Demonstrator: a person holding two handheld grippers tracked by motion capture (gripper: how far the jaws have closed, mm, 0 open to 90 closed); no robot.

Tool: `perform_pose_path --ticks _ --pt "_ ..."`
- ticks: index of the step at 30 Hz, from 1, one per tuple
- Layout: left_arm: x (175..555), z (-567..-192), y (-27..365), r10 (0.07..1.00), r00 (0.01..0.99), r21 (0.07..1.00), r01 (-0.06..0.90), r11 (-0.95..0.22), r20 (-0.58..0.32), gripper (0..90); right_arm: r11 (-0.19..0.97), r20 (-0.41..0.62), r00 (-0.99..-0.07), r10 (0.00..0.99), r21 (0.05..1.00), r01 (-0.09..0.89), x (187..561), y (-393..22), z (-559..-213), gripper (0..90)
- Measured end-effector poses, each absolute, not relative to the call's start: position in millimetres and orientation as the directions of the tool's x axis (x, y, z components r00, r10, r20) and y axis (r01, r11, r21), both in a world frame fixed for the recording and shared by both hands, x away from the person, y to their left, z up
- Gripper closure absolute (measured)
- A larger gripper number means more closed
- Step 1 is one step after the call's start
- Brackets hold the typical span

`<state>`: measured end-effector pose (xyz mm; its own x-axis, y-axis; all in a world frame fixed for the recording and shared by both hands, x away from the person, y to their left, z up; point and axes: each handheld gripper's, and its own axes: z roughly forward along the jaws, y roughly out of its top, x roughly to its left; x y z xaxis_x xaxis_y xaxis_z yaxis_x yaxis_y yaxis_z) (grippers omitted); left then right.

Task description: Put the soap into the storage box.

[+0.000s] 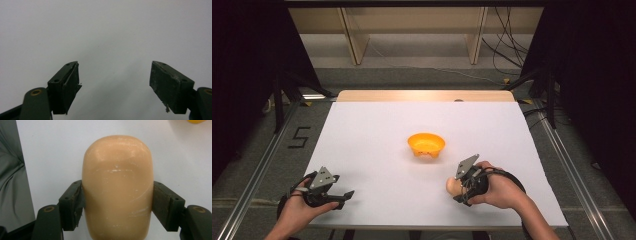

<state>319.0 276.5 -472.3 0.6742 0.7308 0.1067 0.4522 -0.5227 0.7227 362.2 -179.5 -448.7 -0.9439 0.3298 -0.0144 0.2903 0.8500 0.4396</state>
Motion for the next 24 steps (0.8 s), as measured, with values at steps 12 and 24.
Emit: perform_pose_path --ticks 12,24 --pt "318.7 -472.5 276.4 0.743 0.662 0.724 0.464 -0.51 0.099 23.6 0.795 -0.019 -0.924 0.381 0.516 0.317 366.9 -187.3 -442.9 33.3" --pt "318.3 -472.6 275.9 0.744 0.662 0.732 0.465 -0.499 0.086 23.6 0.725 -0.018 -0.884 0.467 0.58 0.371 371.1 -196.4 -438.2 33.3"
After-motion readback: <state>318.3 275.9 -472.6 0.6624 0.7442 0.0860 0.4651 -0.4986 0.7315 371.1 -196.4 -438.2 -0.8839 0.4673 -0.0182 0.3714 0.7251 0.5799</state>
